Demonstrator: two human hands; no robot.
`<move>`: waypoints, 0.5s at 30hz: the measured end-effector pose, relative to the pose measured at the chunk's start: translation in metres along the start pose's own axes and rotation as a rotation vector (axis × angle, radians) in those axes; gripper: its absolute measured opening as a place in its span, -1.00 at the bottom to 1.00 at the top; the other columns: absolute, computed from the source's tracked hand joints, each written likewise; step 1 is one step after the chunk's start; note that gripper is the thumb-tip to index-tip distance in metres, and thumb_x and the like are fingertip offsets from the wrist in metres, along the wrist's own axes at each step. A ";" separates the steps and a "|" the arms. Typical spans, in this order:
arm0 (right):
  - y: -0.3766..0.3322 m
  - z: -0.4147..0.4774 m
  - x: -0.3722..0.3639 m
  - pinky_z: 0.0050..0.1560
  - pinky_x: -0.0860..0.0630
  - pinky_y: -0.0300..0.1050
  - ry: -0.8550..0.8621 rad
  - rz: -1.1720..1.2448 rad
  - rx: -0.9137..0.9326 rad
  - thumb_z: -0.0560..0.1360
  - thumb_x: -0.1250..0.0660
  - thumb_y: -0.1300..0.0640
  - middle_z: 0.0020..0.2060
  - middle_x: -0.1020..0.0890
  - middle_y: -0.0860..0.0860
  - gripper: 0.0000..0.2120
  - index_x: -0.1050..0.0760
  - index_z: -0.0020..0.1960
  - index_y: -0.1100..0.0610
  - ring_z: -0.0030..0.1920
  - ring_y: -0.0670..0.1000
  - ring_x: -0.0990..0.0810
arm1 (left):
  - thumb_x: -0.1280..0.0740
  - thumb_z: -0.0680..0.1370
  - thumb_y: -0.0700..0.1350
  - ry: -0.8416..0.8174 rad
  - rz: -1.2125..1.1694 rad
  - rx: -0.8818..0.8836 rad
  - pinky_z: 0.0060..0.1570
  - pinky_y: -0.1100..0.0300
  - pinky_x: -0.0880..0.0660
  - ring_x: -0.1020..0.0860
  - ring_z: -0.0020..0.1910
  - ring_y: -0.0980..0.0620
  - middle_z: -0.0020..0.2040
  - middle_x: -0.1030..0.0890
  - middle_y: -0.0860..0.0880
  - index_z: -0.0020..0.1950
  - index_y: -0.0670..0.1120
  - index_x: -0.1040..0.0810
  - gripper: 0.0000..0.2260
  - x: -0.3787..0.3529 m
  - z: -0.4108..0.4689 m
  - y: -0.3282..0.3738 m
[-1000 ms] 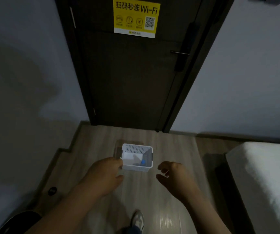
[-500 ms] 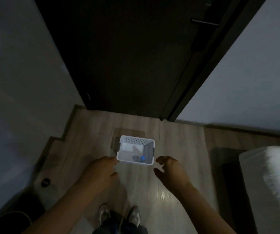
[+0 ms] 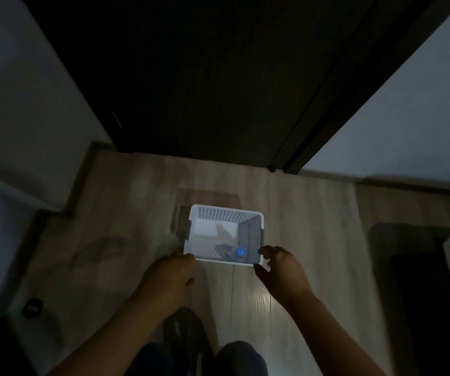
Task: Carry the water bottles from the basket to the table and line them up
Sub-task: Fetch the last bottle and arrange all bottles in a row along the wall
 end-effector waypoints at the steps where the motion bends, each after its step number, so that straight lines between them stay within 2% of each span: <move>1: 0.007 0.013 -0.014 0.08 -0.47 -0.29 0.001 0.003 -0.007 0.52 -0.33 0.03 0.17 -0.58 -0.02 -0.65 -0.45 0.28 0.03 0.09 -0.08 -0.56 | -0.25 0.56 -0.02 0.002 -0.012 -0.002 0.05 0.21 -0.49 -0.54 0.01 0.10 0.10 -0.57 0.02 0.15 0.00 -0.47 -0.82 -0.014 0.013 -0.007; 6: 0.044 0.075 -0.086 -0.08 -0.39 -0.39 0.022 0.036 -0.029 0.51 -0.34 0.07 0.11 -0.61 0.02 -0.72 -0.50 0.20 0.08 0.02 -0.08 -0.58 | -0.25 0.56 0.00 0.013 0.007 -0.025 -0.04 0.26 -0.45 -0.53 0.00 0.08 0.07 -0.55 0.01 0.12 0.00 -0.45 -0.83 -0.087 0.079 -0.042; 9: 0.067 0.110 -0.130 -0.05 -0.42 -0.34 0.047 0.034 -0.025 0.51 -0.34 0.07 0.13 -0.60 0.04 -0.68 -0.49 0.24 0.11 0.05 -0.04 -0.59 | -0.24 0.56 0.00 0.018 0.000 -0.024 -0.06 0.26 -0.45 -0.54 -0.03 0.08 0.05 -0.56 0.00 0.10 0.01 -0.45 -0.85 -0.129 0.116 -0.062; 12: 0.087 0.142 -0.170 0.02 -0.44 -0.28 0.054 0.017 -0.019 0.52 -0.33 0.06 0.15 -0.59 0.04 -0.67 -0.47 0.26 0.10 0.09 -0.03 -0.58 | -0.25 0.56 -0.01 0.040 -0.002 -0.026 0.09 0.21 -0.46 -0.52 0.10 0.05 0.16 -0.54 -0.01 0.23 0.01 -0.45 -0.75 -0.168 0.149 -0.081; 15: 0.103 0.171 -0.203 0.04 -0.43 -0.30 0.059 0.015 -0.018 0.53 -0.31 0.08 0.15 -0.58 0.04 -0.71 -0.47 0.24 0.10 0.11 -0.03 -0.56 | -0.24 0.56 -0.01 0.045 0.004 -0.038 0.09 0.23 -0.44 -0.50 0.14 0.03 0.21 -0.51 -0.03 0.27 -0.02 -0.43 -0.72 -0.197 0.176 -0.097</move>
Point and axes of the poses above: each hand's wrist, its own z-axis towards the middle knuckle, its own x-axis out of the back of the hand, y = z × x, the point moved 3 cm from there along z, towards the middle knuckle
